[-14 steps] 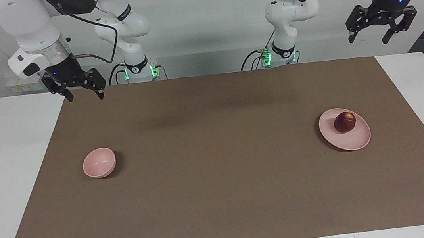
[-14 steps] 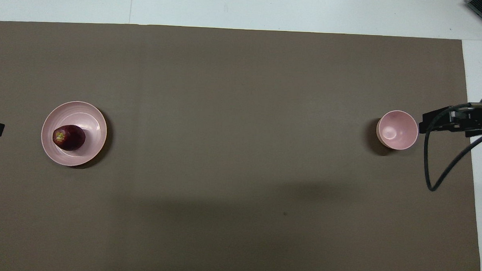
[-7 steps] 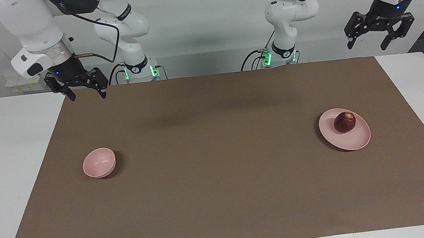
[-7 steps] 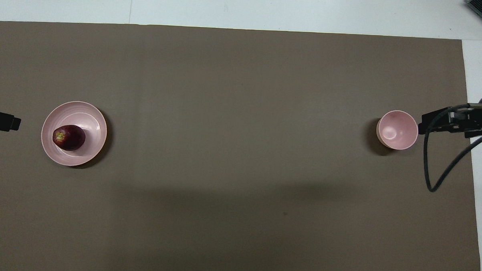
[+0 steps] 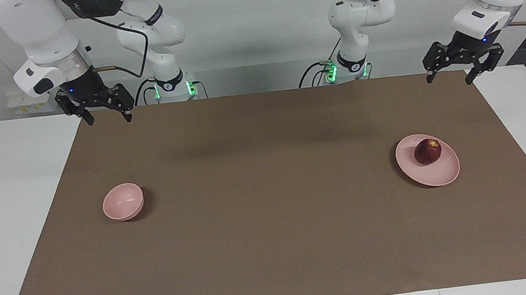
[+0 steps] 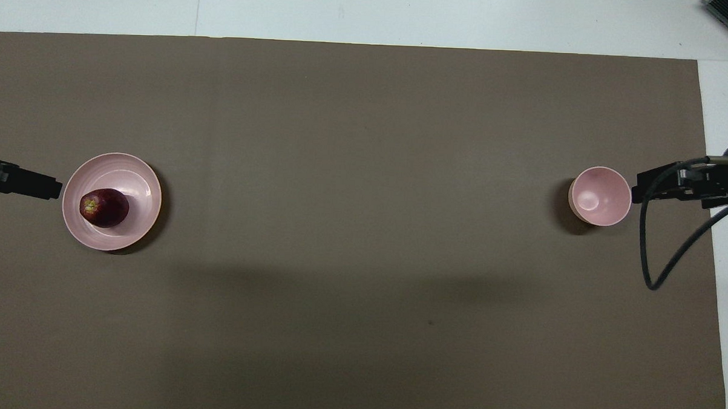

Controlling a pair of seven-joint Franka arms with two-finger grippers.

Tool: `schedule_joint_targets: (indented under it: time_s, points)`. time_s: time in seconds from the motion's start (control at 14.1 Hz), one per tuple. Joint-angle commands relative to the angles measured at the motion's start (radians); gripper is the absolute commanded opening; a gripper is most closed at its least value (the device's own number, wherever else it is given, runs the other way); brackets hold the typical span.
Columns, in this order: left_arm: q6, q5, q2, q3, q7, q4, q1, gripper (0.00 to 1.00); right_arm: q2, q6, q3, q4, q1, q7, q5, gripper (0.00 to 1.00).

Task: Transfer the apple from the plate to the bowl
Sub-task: 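Reach the left gripper down over the red apple on the plate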

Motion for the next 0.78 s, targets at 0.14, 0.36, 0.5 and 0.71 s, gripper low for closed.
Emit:
schedule_joint_targets:
  time_s: [0.14,0.36,0.5,0.71]
  points:
    - [0.157,-0.016,-0.037,0.042,0.072,-0.17,0.004,1.0,0.004,-0.023,0.005,0.011,-0.009,-0.028,0.01,1.0]
    - [0.241,-0.017,-0.035,0.068,0.074,-0.248,0.004,1.0,0.002,-0.024,0.005,0.008,-0.009,-0.028,0.01,1.0]
    - [0.332,-0.017,-0.03,0.074,0.075,-0.311,0.009,1.0,0.001,-0.023,0.005,0.008,-0.009,-0.028,0.01,1.0]
    - [0.487,-0.017,-0.021,0.076,0.074,-0.404,0.013,1.0,0.001,-0.023,0.005,0.008,-0.009,-0.027,0.01,1.0]
